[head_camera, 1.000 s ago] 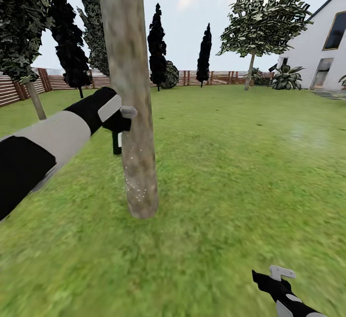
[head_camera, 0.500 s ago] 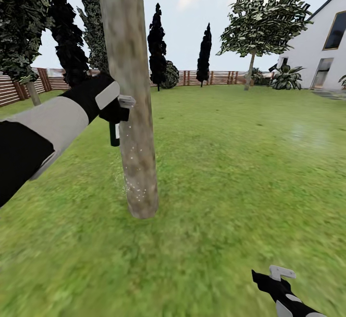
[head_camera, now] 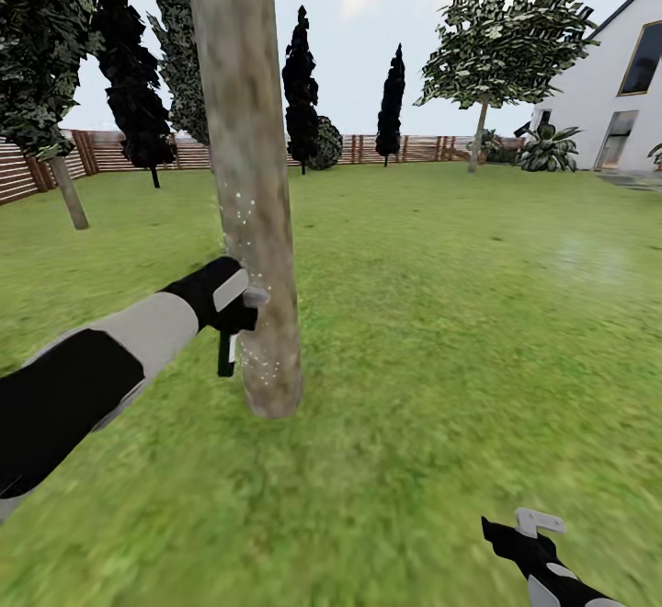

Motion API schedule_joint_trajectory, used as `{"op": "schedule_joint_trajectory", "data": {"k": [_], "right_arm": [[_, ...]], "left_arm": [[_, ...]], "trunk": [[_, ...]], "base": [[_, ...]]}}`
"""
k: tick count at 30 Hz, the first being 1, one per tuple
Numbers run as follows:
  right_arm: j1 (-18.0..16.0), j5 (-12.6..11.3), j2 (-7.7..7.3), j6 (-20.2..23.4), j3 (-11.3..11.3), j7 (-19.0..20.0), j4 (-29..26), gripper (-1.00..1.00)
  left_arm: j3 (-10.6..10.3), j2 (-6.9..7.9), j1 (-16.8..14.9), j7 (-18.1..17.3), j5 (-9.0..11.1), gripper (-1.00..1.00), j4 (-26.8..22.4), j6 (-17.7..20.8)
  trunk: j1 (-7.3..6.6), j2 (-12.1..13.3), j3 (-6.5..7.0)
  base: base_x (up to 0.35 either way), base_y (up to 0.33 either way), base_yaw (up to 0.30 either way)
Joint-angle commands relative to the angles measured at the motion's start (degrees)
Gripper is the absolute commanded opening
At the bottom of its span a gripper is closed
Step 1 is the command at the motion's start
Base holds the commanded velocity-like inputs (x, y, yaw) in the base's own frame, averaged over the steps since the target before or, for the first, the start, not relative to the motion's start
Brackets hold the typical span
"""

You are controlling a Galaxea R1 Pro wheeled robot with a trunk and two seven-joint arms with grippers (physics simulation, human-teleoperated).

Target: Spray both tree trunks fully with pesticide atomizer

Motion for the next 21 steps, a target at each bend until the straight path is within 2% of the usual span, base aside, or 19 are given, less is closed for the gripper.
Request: {"op": "schedule_joint_trajectory", "data": {"k": [1, 3, 6, 8, 12, 14, 17, 19, 21], "right_arm": [[-0.02, -0.6, -0.01, -0.2, 0.42, 0.19, 0.06, 1.0], [-0.03, -0.6, 0.02, -0.2, 0.42, 0.19, 0.06, 1.0], [-0.04, -0.6, 0.03, -0.2, 0.42, 0.19, 0.06, 1.0], [-0.04, -0.6, 0.04, -0.2, 0.42, 0.19, 0.06, 1.0], [-0.05, -0.6, 0.07, -0.2, 0.42, 0.19, 0.06, 1.0], [-0.02, -0.6, 0.07, -0.2, 0.44, 0.19, 0.06, 1.0], [-0.02, -0.6, 0.08, -0.2, 0.44, 0.19, 0.06, 1.0], [-0.02, -0.6, 0.08, -0.2, 0.43, 0.19, 0.06, 1.0], [-0.01, -0.6, 0.08, -0.2, 0.44, 0.19, 0.06, 1.0]], "left_arm": [[-0.41, -0.01, 1.55, 0.38, 0.3, -1.0, -0.09, -0.05], [-0.41, -0.01, 5.12, 0.31, 0.24, -1.0, -0.16, -0.82], [-0.41, -0.01, 8.8, 0.25, 0.21, -1.0, -0.31, -1.28], [-0.41, -0.01, 12.19, 0.21, 0.21, -1.0, -0.36, -3.01], [-0.41, -0.01, 16.04, 0.21, 0.24, -1.0, -0.33, -4.72], [-0.41, 0.02, 16.7, 0.16, 0.28, -1.0, -0.3, -5.38], [-0.34, 0.08, 20.65, 0.08, 0.44, -1.0, -0.23, -13.64], [-0.29, 0.14, 23.41, 0.04, 0.46, -1.0, -0.19, -17.56], [-0.25, 0.37, 24.43, 0.03, 0.51, -1.0, -0.07, -19.99]], "trunk": [[-0.03, -0.03, -0.04], [-0.03, -0.03, -0.04], [-0.03, -0.03, -0.04], [-0.03, -0.03, -0.04], [-0.03, -0.03, -0.04], [-0.03, -0.03, -0.04], [-0.03, -0.03, -0.04], [-0.03, -0.03, -0.04], [-0.03, -0.03, -0.04]], "base": [[0.0, 0.0, 0.0], [0.0, 0.0, 0.0], [0.0, 0.0, 0.0], [0.0, 0.0, 0.0], [0.0, 0.0, 0.0], [0.0, 0.0, 0.0], [0.0, 0.0, 0.072], [0.0, -0.009, 0.216], [0.0, -0.17, 0.222]]}}
